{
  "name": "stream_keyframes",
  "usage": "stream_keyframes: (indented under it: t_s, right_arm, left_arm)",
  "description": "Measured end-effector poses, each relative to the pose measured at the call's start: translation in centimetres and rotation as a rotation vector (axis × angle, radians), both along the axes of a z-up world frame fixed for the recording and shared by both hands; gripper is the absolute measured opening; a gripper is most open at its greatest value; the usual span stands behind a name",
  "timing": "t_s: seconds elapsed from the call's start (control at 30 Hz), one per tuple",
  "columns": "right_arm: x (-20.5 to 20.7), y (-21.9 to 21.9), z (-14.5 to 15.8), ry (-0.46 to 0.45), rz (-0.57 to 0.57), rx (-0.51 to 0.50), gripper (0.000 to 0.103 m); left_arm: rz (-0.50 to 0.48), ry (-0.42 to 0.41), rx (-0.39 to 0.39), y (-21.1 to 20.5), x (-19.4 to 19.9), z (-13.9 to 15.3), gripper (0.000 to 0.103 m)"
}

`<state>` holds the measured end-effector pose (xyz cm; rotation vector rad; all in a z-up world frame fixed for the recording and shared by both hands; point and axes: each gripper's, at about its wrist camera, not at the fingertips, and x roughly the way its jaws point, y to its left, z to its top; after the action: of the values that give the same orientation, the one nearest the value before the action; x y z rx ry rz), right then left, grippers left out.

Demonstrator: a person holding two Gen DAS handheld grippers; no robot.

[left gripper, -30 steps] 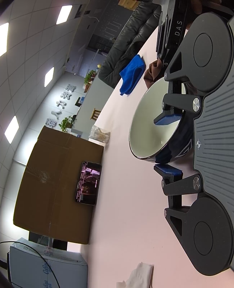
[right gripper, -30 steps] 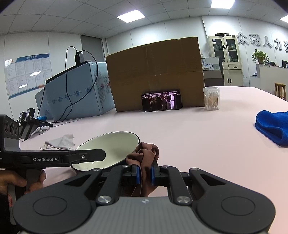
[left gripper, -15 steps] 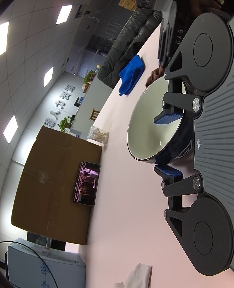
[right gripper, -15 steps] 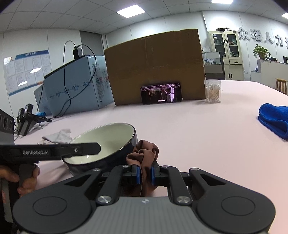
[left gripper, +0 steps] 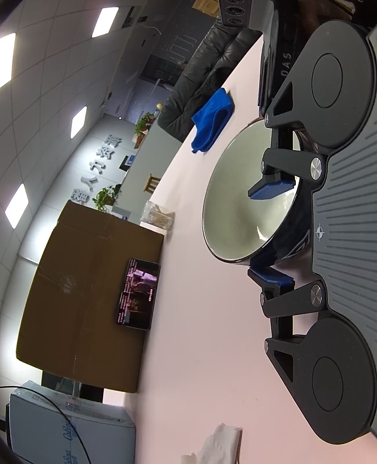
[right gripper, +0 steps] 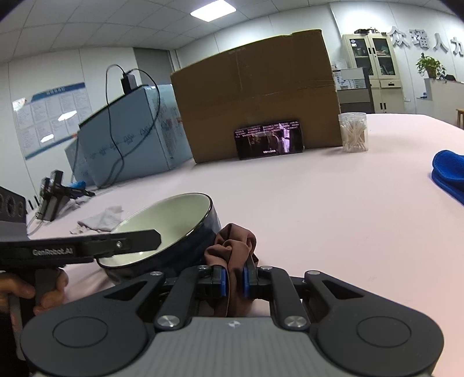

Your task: Clean bowl

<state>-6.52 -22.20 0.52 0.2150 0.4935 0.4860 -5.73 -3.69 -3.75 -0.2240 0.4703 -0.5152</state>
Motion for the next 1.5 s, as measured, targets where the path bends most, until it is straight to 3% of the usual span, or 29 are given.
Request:
stream_keyframes:
  t_s: [0.27,0.4,0.67,0.8,0.87,0.97,1.3,1.37,1.43,1.5]
  right_arm:
    - [-1.1,-2.1,0.1,-0.100,0.005,0.150,0.014]
    - [-1.4,-2.0,0.2,-0.128,0.022,0.139,0.014]
    - [-0.6,-0.3,0.2,-0.042,-0.010,-0.004,0.014]
    - [-0.9,-0.5,0.1,-0.067,-0.007,0.026,0.014]
    - [-1.4,-1.5,0.0,-0.105,0.015,0.112,0.014]
    - [-1.2,-2.0,-0.1,-0.094,0.022,0.147,0.014]
    - [-0.6,-0.1,0.0,-0.032,0.016,0.003,0.014]
    - [-0.8,0.0,0.0,-0.049,0.009,0.003,0.014]
    - [-1.1,-0.2,0.0,-0.074,0.003,0.026,0.014]
    - [-1.1,-0.3,0.0,-0.075,0.001,0.041,0.014]
  left_arm:
    - [-0.004,-0.003,-0.005,-0.1,0.1,0.0,0.050]
    - [-0.001,-0.002,-0.001,-0.2,0.2,0.0,0.050]
    - [-0.007,-0.007,-0.015,0.0,0.1,-0.1,0.055]
    - [-0.010,-0.012,-0.014,0.0,0.0,-0.2,0.061]
    - [-0.011,-0.015,-0.012,0.0,0.0,-0.1,0.062]
    - [-0.011,-0.017,-0.009,-0.1,0.0,-0.1,0.062]
    - [-0.001,-0.025,-0.011,-0.1,-0.3,-0.2,0.064]
    - [-0.005,-0.033,-0.012,-0.1,-0.5,-0.2,0.067]
    - [-0.013,-0.047,-0.012,-0.1,-0.8,-0.1,0.080]
    - [-0.022,-0.073,-0.003,-0.2,-1.4,0.0,0.087]
